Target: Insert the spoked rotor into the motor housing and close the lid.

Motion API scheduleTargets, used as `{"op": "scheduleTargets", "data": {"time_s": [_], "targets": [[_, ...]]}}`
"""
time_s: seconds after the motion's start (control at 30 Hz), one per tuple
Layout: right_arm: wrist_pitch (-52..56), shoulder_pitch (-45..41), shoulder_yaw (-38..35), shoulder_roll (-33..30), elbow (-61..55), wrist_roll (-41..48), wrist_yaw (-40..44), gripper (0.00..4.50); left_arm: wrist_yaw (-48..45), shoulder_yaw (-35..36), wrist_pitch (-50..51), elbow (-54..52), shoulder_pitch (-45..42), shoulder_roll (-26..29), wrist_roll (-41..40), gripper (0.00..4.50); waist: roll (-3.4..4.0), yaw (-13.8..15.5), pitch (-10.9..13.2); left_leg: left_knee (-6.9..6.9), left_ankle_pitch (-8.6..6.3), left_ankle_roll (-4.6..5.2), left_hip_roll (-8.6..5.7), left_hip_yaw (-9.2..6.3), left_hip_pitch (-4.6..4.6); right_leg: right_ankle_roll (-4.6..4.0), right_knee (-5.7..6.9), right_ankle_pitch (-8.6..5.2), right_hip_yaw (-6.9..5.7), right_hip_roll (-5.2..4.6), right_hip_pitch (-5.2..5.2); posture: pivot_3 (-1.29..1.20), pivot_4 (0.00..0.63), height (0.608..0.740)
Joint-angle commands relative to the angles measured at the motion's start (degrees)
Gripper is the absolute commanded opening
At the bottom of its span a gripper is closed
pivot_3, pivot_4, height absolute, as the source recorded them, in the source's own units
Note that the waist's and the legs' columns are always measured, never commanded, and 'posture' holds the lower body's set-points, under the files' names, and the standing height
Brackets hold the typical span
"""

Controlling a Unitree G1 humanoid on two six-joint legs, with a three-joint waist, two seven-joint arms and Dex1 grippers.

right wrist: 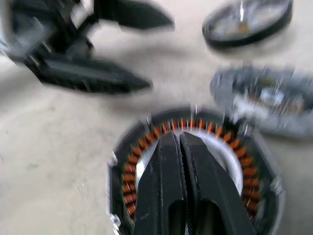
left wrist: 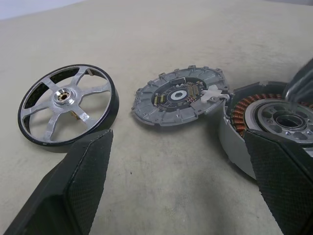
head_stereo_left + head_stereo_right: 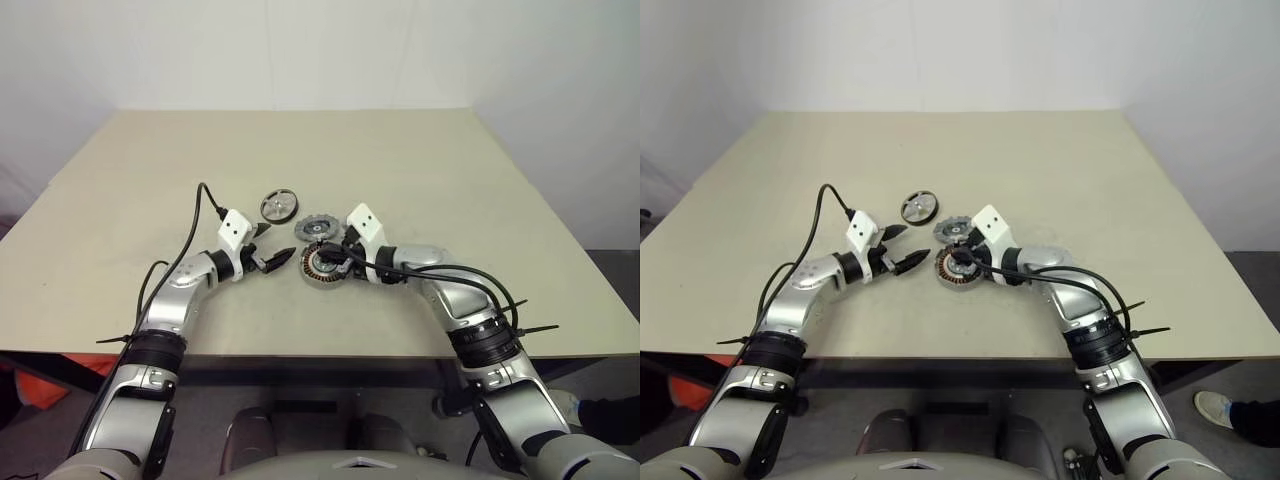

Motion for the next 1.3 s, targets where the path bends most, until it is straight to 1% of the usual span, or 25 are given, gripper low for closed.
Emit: {"op": "scheduleTargets", "data": {"time_s": [0.03, 0.17, 0.3, 0.4, 0.5, 0.57, 0.67, 0.93, 1.03, 1.13, 1.3], "targets": [[-1.58, 0.03, 0.50, -0.09, 2.11, -1.70, -1.66, 0.05, 0.12, 0.61, -0.70, -1.11, -1.11, 0.39, -0.28, 4.50, -0.01, 0.00, 0.00, 0.00, 0.00, 0.00, -0.02, 0.00, -0.01, 0.00, 0.00, 0.00, 0.01, -0.01, 0.00, 0.00, 0.000, 0.740], [0.40, -1.66, -2.12, -0.58, -4.31, 1.46, -0.90, 0.05, 0.25, 0.71, -0.68, -1.35, -0.60, 0.55, -0.29, 4.50, 0.00, 0.01, 0.00, -0.01, 0.01, -0.01, 0.00, 0.00, 0.22, 0.02, 0.01, -0.01, 0.01, 0.00, 0.22, 0.00, 0.000, 0.740], [1.36, -3.34, -3.22, -0.92, -6.80, 2.47, -0.86, 0.05, 0.45, 0.59, -0.60, -1.16, -0.82, 0.30, -0.26, 4.50, 0.00, 0.02, 0.00, -0.01, 0.02, -0.03, -0.01, 0.00, 0.34, 0.14, 0.00, -0.08, 0.02, -0.01, 0.25, 0.00, 0.000, 0.740], [1.62, -3.72, -3.55, -0.62, -7.07, 2.80, -0.81, 0.05, 1.65, 1.12, 0.14, -0.47, -1.54, -0.32, -0.56, 4.50, 0.00, 0.02, 0.00, -0.02, 0.02, -0.03, 0.00, 0.00, 0.35, 0.04, 0.01, -0.02, 0.01, 0.01, 0.25, 0.00, 0.000, 0.740], [0.82, -3.26, -3.63, -0.48, -5.66, 2.09, -1.65, 0.05, 5.96, 2.70, 3.22, 1.99, -3.10, -1.12, -0.53, 4.50, 0.00, 0.01, 0.00, -0.03, 0.01, -0.02, -0.01, 0.00, 0.36, 0.03, 0.00, -0.02, 0.02, 0.00, 0.27, 0.00, 0.000, 0.740], [0.75, -3.09, -4.23, -0.33, -5.66, 2.29, -2.19, 0.05, 10.53, 5.10, 6.98, 4.55, -4.90, -2.02, -1.59, 4.50, -0.01, 0.01, 0.00, -0.03, 0.01, -0.02, -0.02, 0.00, 0.36, 0.03, 0.00, -0.02, 0.01, 0.00, 0.27, 0.00, 0.000, 0.740], [0.91, -3.11, -5.38, -0.29, -5.76, 2.82, -3.01, 0.05, 15.86, 10.06, 14.12, 7.62, -7.88, -3.71, -5.45, 4.50, -0.01, 0.01, 0.00, -0.02, 0.02, -0.03, -0.04, -0.01, 0.40, 0.03, 0.00, -0.02, 0.02, 0.00, 0.30, 0.00, 0.000, 0.740], [0.86, -3.54, -6.79, -0.21, -5.70, 3.32, -4.03, 0.05, 18.73, 15.17, 23.86, 11.80, -11.78, -6.92, -10.92, 4.50, -0.02, 0.09, 0.01, -0.03, -0.02, 0.04, -0.08, -0.02, 0.41, 0.03, -0.11, -0.02, 0.02, -0.01, 0.36, 0.00, 0.000, 0.740], [0.78, -3.59, -7.07, -0.28, -5.77, 3.57, -4.35, 0.05, 19.69, 16.71, 26.62, 13.56, -13.38, -8.11, -12.53, 4.50, -0.02, 0.20, 0.01, -0.04, -0.03, 0.04, -0.09, -0.03, 0.46, 0.04, -0.13, -0.02, 0.02, -0.01, 0.45, 0.00, 0.000, 0.740], [0.48, -3.60, -7.15, -0.53, -5.32, 3.56, -4.50, 0.05, 21.40, 20.08, 29.00, 16.46, -16.02, -10.40, -15.60, 4.50, -0.02, 0.43, 0.01, -0.05, -0.04, 0.06, -0.14, -0.05, 0.60, 0.07, -0.26, -0.03, 0.01, -0.05, 0.67, 0.00, 0.000, 0.740], [0.46, -3.93, -7.66, -0.52, -4.93, 3.56, -4.77, 0.05, 25.50, 23.97, 28.96, 23.96, -20.46, -12.65, -17.01, 4.50, -0.02, 0.74, 0.01, -0.13, -0.08, 0.13, -0.29, -0.09, 0.63, 0.36, -0.74, 0.16, 0.02, -0.14, 0.96, 0.00, 0.000, 0.740]]}}
